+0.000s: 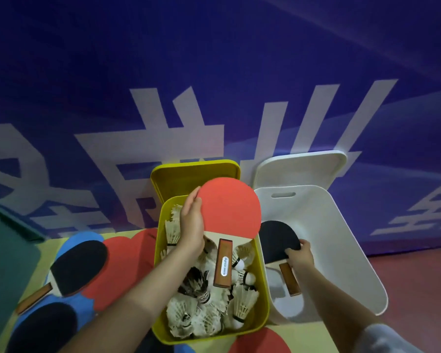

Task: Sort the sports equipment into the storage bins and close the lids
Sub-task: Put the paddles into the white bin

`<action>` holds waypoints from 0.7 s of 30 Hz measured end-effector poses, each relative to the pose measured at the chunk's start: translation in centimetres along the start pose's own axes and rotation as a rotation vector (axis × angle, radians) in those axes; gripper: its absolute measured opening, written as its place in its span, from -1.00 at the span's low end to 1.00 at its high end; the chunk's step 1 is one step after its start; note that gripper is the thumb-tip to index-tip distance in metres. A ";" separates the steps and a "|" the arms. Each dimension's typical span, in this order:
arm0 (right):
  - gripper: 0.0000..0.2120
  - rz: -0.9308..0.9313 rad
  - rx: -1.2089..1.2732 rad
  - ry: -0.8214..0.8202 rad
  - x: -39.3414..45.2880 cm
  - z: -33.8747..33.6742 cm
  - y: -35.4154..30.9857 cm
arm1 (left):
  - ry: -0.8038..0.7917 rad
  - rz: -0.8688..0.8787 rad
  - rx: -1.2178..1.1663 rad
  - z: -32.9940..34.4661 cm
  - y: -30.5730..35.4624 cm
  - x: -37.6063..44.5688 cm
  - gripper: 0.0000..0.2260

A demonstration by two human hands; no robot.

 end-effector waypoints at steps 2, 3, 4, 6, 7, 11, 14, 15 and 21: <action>-0.58 0.039 -0.105 -0.008 0.8 0.2 0.7 | -0.032 -0.016 0.013 0.7 -0.7 0.0 -0.70; -0.58 0.056 -0.200 0.008 1.2 0.3 0.9 | -0.051 -0.022 0.013 1.0 -0.9 -0.2 -0.70; -0.58 0.057 -0.337 0.027 1.5 0.2 0.9 | -0.068 -0.030 0.014 1.1 -1.1 -0.2 -0.70; -0.57 0.037 -0.611 0.045 1.7 0.1 0.3 | -0.085 -0.052 0.009 1.4 -1.4 -0.2 -0.69; -0.58 0.036 -0.672 0.049 1.6 -0.1 0.1 | -0.088 -0.060 0.003 1.4 -1.6 -0.3 -0.69; -0.55 0.023 -0.460 0.093 1.1 -1.1 -1.9 | -0.117 -0.052 0.020 2.0 -1.1 -0.6 -0.69; -0.66 -0.122 0.180 -0.033 -2.4 -1.4 -6.4 | -0.113 -0.056 0.025 2.9 -0.9 -1.1 -0.70; -0.71 -0.127 0.415 -0.135 -4.5 -1.4 -7.8 | -0.113 -0.047 0.029 3.4 -0.8 -1.4 -0.70; -0.64 -0.384 0.341 -0.236 -10.6 -3.5 -10.4 | -0.197 0.103 0.141 7.5 -0.4 -6.4 -0.69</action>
Point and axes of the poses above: each hand's wrist, its own x-axis towards the middle knuckle, its own z-axis out of the palm, y = z × x, the point moved 7 cm from there along x, towards the middle knuckle, and after that the axes turned 7 degrees about x, right-handed, at the moved point
